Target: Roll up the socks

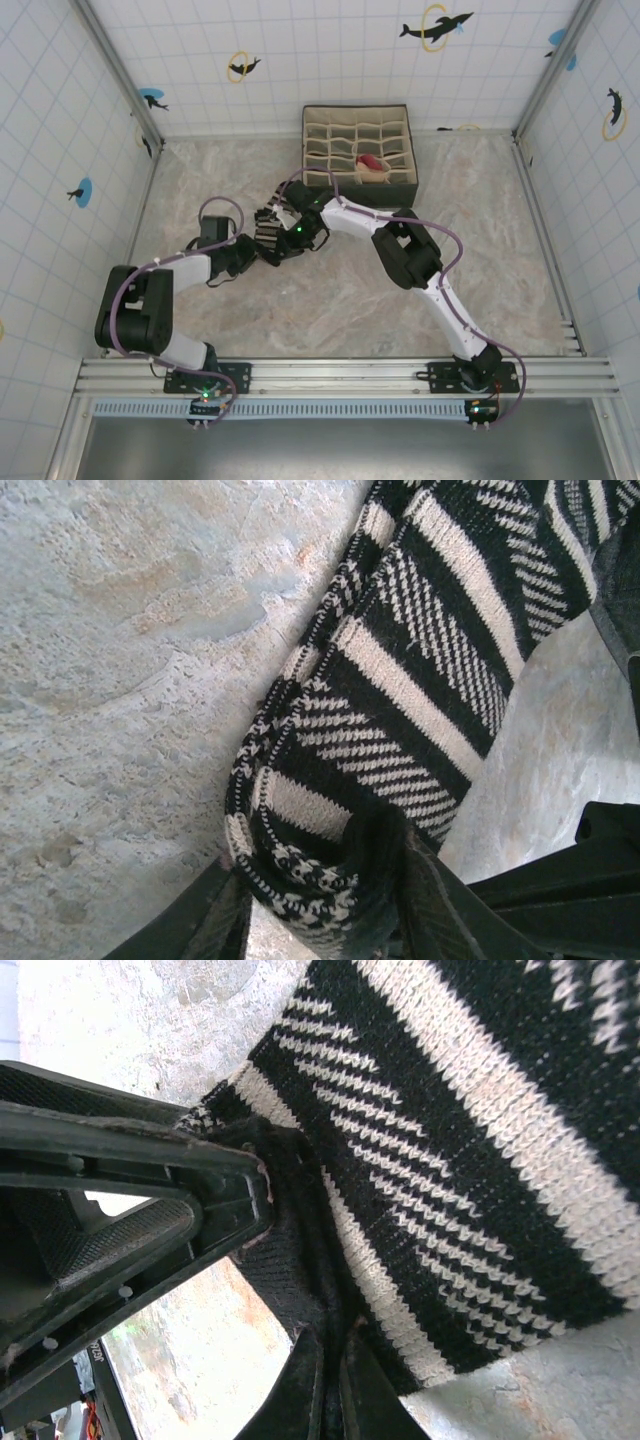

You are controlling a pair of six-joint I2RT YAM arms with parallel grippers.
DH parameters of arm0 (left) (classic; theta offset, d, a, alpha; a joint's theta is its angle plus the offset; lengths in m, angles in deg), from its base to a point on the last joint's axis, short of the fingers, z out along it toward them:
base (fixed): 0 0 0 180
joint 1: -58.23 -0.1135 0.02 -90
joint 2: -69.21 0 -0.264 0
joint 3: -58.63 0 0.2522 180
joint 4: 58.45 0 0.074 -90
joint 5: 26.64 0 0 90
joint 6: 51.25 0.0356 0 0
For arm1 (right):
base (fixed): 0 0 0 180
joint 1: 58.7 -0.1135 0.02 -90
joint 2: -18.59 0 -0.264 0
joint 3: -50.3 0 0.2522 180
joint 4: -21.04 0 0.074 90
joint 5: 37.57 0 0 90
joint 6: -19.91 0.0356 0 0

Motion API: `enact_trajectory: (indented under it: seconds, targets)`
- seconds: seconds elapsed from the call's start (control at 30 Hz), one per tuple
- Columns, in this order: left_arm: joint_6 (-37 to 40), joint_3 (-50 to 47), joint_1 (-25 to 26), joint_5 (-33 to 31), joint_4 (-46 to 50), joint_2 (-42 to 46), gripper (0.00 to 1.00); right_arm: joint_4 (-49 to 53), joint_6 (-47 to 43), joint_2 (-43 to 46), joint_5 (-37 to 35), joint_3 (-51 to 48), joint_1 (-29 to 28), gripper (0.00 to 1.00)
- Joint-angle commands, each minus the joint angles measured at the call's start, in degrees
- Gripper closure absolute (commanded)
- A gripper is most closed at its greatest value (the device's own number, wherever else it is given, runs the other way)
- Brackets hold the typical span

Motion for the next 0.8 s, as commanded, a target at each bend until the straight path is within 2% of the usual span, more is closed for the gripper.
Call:
enact_trajectory:
  seconds: [0.0,0.1,0.23,0.4,0.57,0.67,0.77]
  targets:
    - [0.9,1.2,-0.2,-0.7,2.3,-1.7,0.64,1.3,-1.4,-1.1,-1.7,1.1,0.2,0.97]
    - [1.7,1.6,-0.2,-0.9,3.1,-1.9,0.76,-1.2,-2.0,1.3,-3.5,-1.1,0.1,0.94]
    - [2.1,0.9,0.2,-1.6,3.6,-1.1,0.83,-6.9,-2.3,5.9,-6.2,-4.6,-0.7,0.78]
    - [2.3,-0.8,0.5,-0.3,4.4,-0.2,0.99,-12.7,-6.3,13.4,-14.1,-10.0,-2.9,0.63]
    - [4.1,-2.3,3.1,0.6,4.5,2.8,1.0,-18.3,-12.2,21.5,-26.2,-18.9,-6.4,0.55]
    - [4.1,-3.2,4.7,3.2,4.7,3.6,1.0,-23.3,-15.8,27.0,-34.2,-26.8,-9.2,0.45]
    - [4.0,-4.6,6.8,3.1,4.9,5.5,1.0,-28.3,-18.8,32.1,-41.1,-34.4,-11.5,0.38]
